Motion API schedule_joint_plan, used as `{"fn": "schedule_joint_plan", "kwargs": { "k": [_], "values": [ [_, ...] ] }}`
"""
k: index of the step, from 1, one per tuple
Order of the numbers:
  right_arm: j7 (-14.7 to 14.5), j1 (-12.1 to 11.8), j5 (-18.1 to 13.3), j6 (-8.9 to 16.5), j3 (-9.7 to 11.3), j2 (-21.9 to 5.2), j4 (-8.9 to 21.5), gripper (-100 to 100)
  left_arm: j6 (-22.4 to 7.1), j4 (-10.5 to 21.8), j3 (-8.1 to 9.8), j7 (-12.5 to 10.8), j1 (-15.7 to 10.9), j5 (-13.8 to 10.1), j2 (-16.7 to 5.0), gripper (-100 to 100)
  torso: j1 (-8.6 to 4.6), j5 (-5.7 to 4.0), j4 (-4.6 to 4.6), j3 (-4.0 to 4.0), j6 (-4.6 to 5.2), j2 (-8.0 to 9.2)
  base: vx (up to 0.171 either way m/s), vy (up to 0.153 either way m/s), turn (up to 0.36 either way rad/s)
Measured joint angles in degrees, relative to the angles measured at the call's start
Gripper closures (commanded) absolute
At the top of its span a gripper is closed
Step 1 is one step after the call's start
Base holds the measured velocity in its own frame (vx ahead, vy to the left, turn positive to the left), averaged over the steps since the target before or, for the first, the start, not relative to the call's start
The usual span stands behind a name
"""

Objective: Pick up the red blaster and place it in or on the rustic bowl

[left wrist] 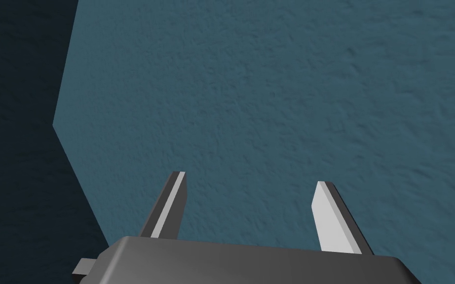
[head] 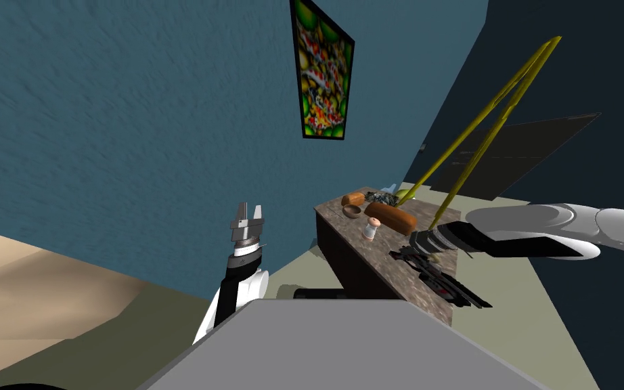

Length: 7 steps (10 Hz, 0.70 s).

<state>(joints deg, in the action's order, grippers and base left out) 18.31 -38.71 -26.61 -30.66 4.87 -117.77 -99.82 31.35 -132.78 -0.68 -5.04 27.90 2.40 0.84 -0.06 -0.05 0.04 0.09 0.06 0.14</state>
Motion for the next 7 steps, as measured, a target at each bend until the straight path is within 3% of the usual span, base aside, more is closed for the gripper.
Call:
{"fn": "schedule_joint_plan", "kwargs": {
  "k": [1, 2, 4, 5, 6, 7],
  "values": [
    [0.5, -1.7, -0.8, -0.3, 0.5, -0.8, 0.9, -100, 0.0, 0.0, 0.00, 0.0, 0.0, 0.0, 0.0, 0, -0.06, -0.01, 0.03, 0.08, 0.02, 0.16, -0.125, -0.059, -0.012],
    [1.3, -6.2, -1.9, -0.1, -1.4, -1.5, 1.3, -100, 0.0, 0.0, 0.00, 0.0, 0.0, 0.0, 0.0, 0, -0.16, -0.04, 0.07, 0.19, 0.02, 0.33, -0.088, -0.041, -0.003],
    [1.6, -3.1, -2.0, -0.5, 2.3, -2.1, 1.4, -100, 0.0, 0.0, 0.00, 0.0, 0.0, 0.0, 0.0, 0, -0.02, 0.00, 0.04, 0.09, 0.01, 0.14, -0.019, -0.009, -0.001],
    [1.6, -3.0, -2.0, -0.6, 2.5, -2.1, 1.4, 0, 0.0, 0.0, 0.00, 0.0, 0.0, 0.0, 0.0, 0, 0.04, 0.02, 0.01, 0.02, 0.00, 0.02, 0.000, 0.000, 0.000],
    [1.6, -3.0, -2.0, -0.6, 2.5, -2.1, 1.4, -100, 0.0, 0.0, 0.00, 0.0, 0.0, 0.0, 0.0, 0, 0.06, 0.02, 0.00, -0.02, -0.01, -0.03, 0.030, 0.011, 0.094],
    [1.0, -3.3, -2.3, -0.3, 2.9, -0.9, 1.7, -100, 0.0, 0.0, 0.00, 0.0, 0.0, 0.0, 0.0, 0, 0.09, 0.02, -0.03, -0.08, -0.02, -0.14, 0.056, 0.029, 0.123]
  ]
}}
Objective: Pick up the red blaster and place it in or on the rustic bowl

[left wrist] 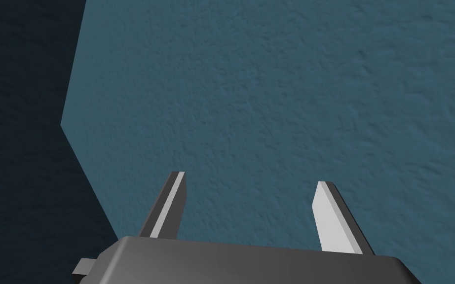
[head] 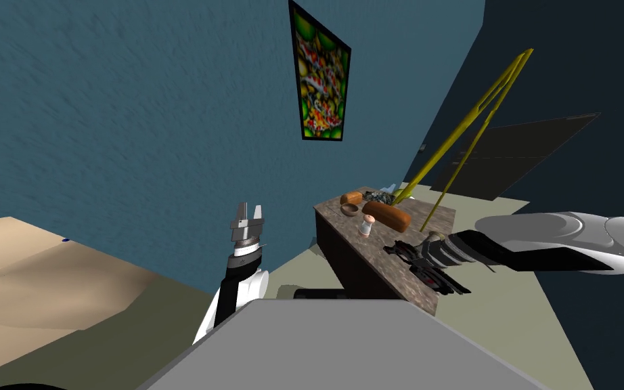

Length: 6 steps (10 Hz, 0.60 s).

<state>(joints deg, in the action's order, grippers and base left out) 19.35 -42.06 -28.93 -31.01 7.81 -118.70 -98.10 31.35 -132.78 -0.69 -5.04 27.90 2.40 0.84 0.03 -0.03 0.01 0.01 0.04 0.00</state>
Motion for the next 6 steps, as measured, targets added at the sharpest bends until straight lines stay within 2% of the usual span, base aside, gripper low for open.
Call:
{"fn": "schedule_joint_plan", "kwargs": {
  "k": [1, 2, 3, 4, 6],
  "values": [
    [-0.6, 0.5, -0.1, 0.6, 1.4, 0.9, -0.1, -100, 0.0, 0.0, 0.00, 0.0, 0.0, 0.0, 0.0, 0, 0.07, 0.02, -0.03, -0.07, -0.01, -0.11, 0.054, 0.042, 0.096],
    [-0.6, -3.1, -1.4, 1.0, -1.5, 2.5, 0.6, -100, 0.0, 0.0, 0.00, 0.0, 0.0, 0.0, 0.0, 0, 0.11, 0.02, -0.04, -0.09, 0.00, -0.14, 0.033, 0.026, 0.012],
    [-1.1, -1.8, -1.1, 1.3, 0.2, 2.7, 0.4, -100, 0.0, 0.0, 0.00, 0.0, 0.0, 0.0, 0.0, 0, 0.09, 0.04, -0.03, -0.06, 0.01, -0.09, 0.011, 0.007, -0.004],
    [-1.2, -1.5, -1.1, 1.4, 0.6, 2.7, 0.4, 100, 0.0, 0.0, 0.00, 0.0, 0.0, 0.0, 0.0, 0, 0.04, 0.03, -0.01, -0.02, 0.01, -0.02, 0.000, 0.000, 0.000],
    [-1.2, -1.5, -1.0, 1.4, 0.6, 2.7, 0.4, 100, 0.0, 0.0, 0.00, 0.0, 0.0, 0.0, 0.0, 0, -0.06, -0.02, 0.00, 0.01, -0.03, 0.03, 0.000, 0.000, 0.000]
  ]
}}
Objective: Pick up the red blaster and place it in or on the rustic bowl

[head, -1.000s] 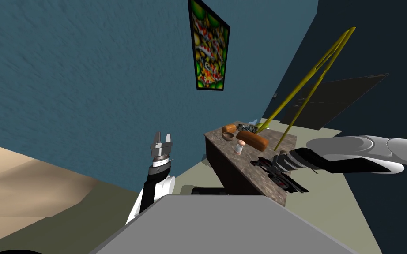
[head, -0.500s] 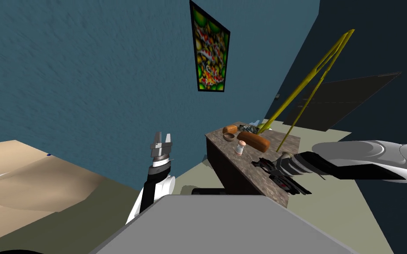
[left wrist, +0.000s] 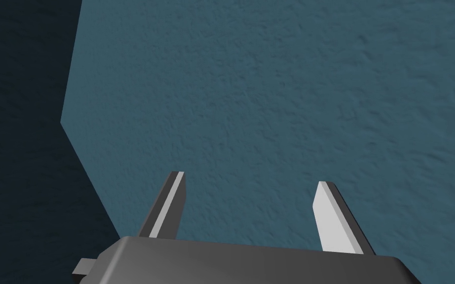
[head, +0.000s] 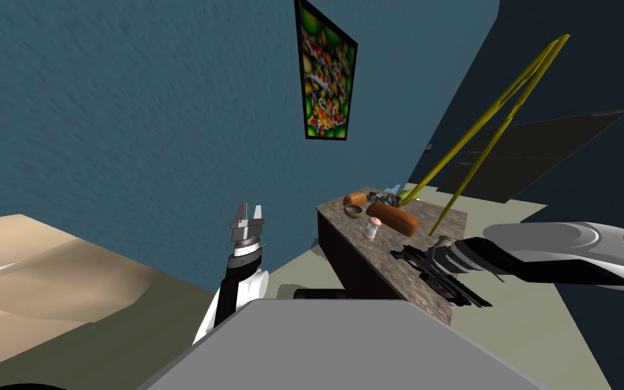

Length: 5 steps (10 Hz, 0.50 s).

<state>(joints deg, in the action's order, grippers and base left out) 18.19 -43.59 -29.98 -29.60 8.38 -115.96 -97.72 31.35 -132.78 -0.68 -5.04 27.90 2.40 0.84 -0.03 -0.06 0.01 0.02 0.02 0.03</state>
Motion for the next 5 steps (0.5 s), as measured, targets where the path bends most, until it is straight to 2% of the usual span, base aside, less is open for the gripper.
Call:
{"fn": "schedule_joint_plan", "kwargs": {
  "k": [2, 3, 4, 5],
  "values": [
    [0.0, 0.0, 0.0, 0.0, 0.0, 0.0, 0.0, 100, 0.0, 0.0, 0.00, 0.0, 0.0, 0.0, 0.0, 0, -0.04, 0.00, 0.00, 0.00, -0.01, 0.00, 0.000, 0.000, 0.000],
    [0.0, 0.0, 0.0, 0.0, 0.0, 0.0, 0.0, 0, 0.0, 0.0, 0.00, 0.0, 0.0, 0.0, 0.0, 0, -0.04, 0.00, 0.01, 0.00, -0.01, 0.00, 0.000, 0.000, 0.000],
    [0.0, 0.0, 0.0, 0.0, 0.0, 0.0, 0.0, 100, 0.0, 0.0, 0.00, 0.0, 0.0, 0.0, 0.0, 0, -0.04, 0.00, 0.01, 0.00, -0.01, 0.00, -0.030, -0.018, -0.082],
    [-0.4, 2.8, 1.3, -0.1, 2.5, -1.3, -0.5, 100, 0.0, 0.0, 0.00, 0.0, 0.0, 0.0, 0.0, 0, -0.06, 0.04, 0.04, 0.06, 0.01, 0.09, -0.041, -0.032, -0.056]
  ]
}}
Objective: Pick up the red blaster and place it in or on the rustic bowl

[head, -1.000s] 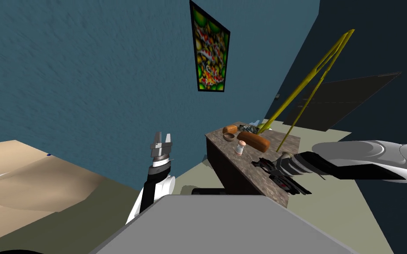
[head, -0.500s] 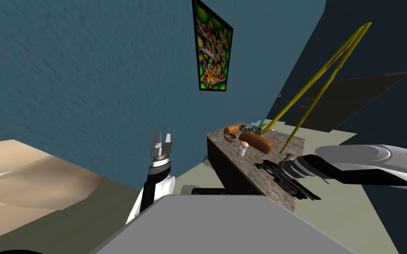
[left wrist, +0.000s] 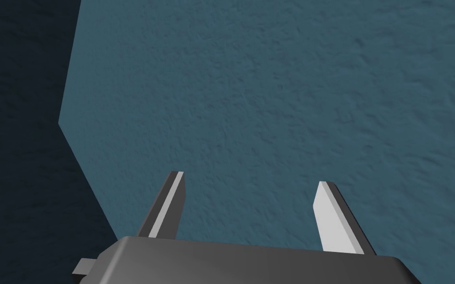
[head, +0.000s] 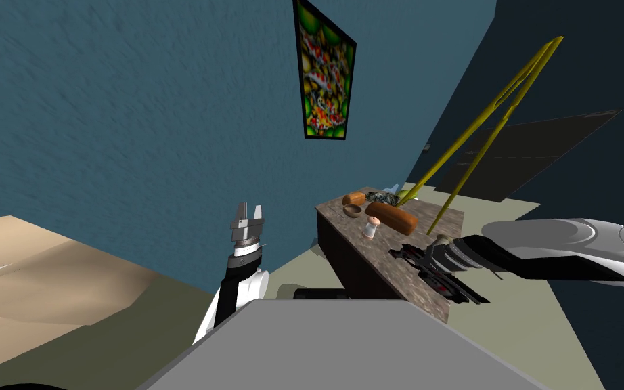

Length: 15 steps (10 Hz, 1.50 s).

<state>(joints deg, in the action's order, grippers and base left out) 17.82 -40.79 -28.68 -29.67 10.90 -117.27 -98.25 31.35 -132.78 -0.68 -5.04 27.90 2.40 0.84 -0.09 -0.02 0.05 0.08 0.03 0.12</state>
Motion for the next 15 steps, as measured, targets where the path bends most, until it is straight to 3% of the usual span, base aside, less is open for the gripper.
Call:
{"fn": "schedule_joint_plan", "kwargs": {
  "k": [3, 4, 5, 6, 7, 8, 10, 11, 13, 14, 15],
  "values": [
    [1.1, -0.9, -0.2, -0.8, -2.2, -1.2, -0.1, 100, 0.0, 0.0, 0.00, 0.0, 0.0, 0.0, 0.0, 0, 0.00, -0.01, 0.03, 0.05, 0.00, 0.07, -0.025, -0.016, -0.025],
    [1.2, -1.0, -0.2, -0.9, -2.4, -1.2, 0.0, 0, 0.0, 0.0, 0.00, 0.0, 0.0, 0.0, 0.0, 0, 0.05, 0.01, 0.03, 0.03, 0.00, 0.02, 0.000, 0.000, 0.000],
    [1.2, -1.0, -0.2, -0.9, -2.4, -1.2, 0.0, 100, 0.0, 0.0, 0.00, 0.0, 0.0, 0.0, 0.0, 0, 0.08, 0.02, 0.02, 0.01, -0.01, -0.01, -0.054, 0.041, 0.038],
    [1.1, -1.3, -0.8, -1.6, -4.3, -1.3, 1.7, 100, 0.0, 0.0, -0.01, 0.0, 0.0, 0.0, 0.0, 0, 0.22, 0.11, 0.08, 0.07, -0.09, 0.07, -0.060, 0.054, 0.036],
    [1.2, 0.3, -0.8, -1.4, -3.6, -1.9, 1.9, 100, 0.0, 0.0, -0.01, 0.0, 0.0, 0.0, 0.0, 0, 0.38, 0.14, 0.10, 0.11, -0.10, 0.12, -0.069, 0.086, 0.066],
    [1.8, -3.0, -1.8, -1.1, -8.6, -2.5, 3.1, 100, 0.0, 0.0, -0.01, 0.0, 0.0, 0.0, 0.0, 0, 0.55, 0.21, 0.14, 0.12, -0.22, 0.10, -0.041, 0.086, 0.055],
    [1.8, 1.3, -1.6, -1.3, -5.1, -3.3, 3.5, 100, 0.0, 0.0, -0.01, 0.0, 0.0, 0.0, 0.0, 0, 0.51, 0.26, 0.15, 0.10, -0.13, 0.03, -0.005, 0.035, 0.000],
    [1.6, 2.3, -1.6, -1.6, -5.2, -3.5, 4.1, 100, 0.0, 0.0, -0.01, 0.0, 0.0, 0.0, 0.0, 0, 0.46, 0.28, 0.18, 0.09, -0.19, -0.01, -0.019, 0.038, 0.049],
    [2.3, 3.3, -1.5, -2.3, -7.5, -5.2, 6.0, 100, 0.0, 0.0, -0.01, 0.0, 0.0, 0.0, 0.0, 0, 0.63, 0.37, 0.23, 0.12, -0.22, 0.00, -0.015, 0.060, 0.048],
    [2.5, 4.7, -1.8, -2.3, -7.3, -5.7, 6.4, 100, 0.0, 0.0, -0.01, 0.0, 0.0, 0.0, 0.0, 0, 0.72, 0.40, 0.25, 0.15, -0.20, 0.04, -0.025, 0.086, 0.061],
    [2.8, 3.6, -1.9, -2.1, -9.8, -6.7, 7.6, 100, 0.0, 0.0, -0.01, 0.0, 0.0, 0.0, 0.0, 0, 0.84, 0.46, 0.28, 0.18, -0.26, 0.06, -0.024, 0.068, 0.055]
  ]
}}
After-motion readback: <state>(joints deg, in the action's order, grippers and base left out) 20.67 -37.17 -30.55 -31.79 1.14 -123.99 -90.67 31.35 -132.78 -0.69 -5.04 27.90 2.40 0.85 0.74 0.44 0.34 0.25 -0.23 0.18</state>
